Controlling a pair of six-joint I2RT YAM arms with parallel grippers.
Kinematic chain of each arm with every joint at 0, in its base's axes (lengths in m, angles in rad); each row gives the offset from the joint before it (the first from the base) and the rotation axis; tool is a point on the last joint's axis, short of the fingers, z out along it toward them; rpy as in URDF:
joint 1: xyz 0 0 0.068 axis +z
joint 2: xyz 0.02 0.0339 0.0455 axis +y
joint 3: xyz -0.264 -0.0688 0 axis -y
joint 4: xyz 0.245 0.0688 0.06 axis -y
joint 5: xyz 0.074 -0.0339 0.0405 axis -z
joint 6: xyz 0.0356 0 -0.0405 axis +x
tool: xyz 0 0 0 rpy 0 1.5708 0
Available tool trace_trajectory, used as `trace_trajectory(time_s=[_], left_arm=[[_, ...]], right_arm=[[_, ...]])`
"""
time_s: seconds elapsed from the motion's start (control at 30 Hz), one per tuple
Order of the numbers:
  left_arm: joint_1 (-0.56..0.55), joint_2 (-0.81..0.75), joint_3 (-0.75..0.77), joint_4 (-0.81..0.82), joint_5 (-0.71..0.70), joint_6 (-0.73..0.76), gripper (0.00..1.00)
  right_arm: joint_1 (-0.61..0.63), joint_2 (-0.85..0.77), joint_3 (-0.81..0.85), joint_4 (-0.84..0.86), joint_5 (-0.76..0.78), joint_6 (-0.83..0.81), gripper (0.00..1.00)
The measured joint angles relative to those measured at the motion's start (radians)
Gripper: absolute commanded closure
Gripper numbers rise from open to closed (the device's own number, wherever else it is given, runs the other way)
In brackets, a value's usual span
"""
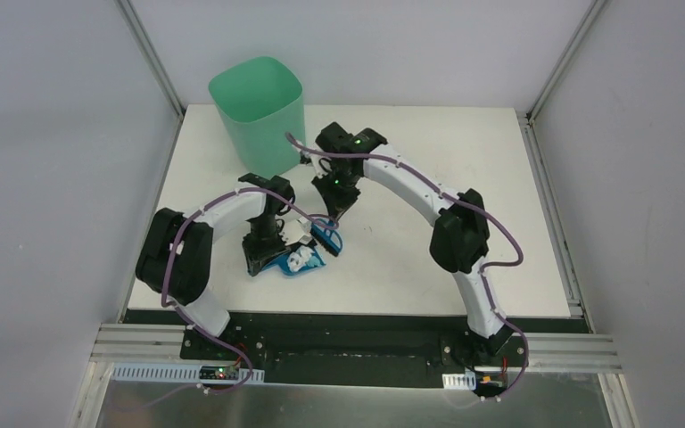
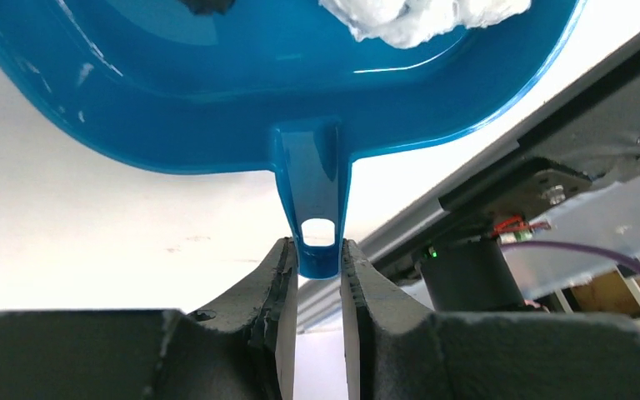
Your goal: Sweep away the paper scraps from the table
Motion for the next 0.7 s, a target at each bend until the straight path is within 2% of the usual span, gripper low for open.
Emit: trace_trajectory(time_s=[0.2, 0.43, 0.53, 0.7], left_arm=[[0.000, -0.081, -0.040, 0.092, 0.044, 0.004, 0.99], [0.000, -0.191, -0.071, 0.172, 0.111, 0.001, 0.99], [0.000, -0.224, -0.074, 0.188, 0.126, 0.000, 0.99], [0.000, -0.273, -0.045, 0.157, 0.141, -0.008, 0.99]], right_arm=[[-0.192, -0.022, -0.032, 0.034, -0.055, 0.040, 1.00], [-0.417, -0.217, -0.229, 0.071, -0.128, 0.048, 1.00], [-0.504, -0.364, -0.386, 0.128, -0.200, 0.038, 1.00], [-0.702, -0.650, -0.806, 0.314, -0.407, 0.066, 1.00]])
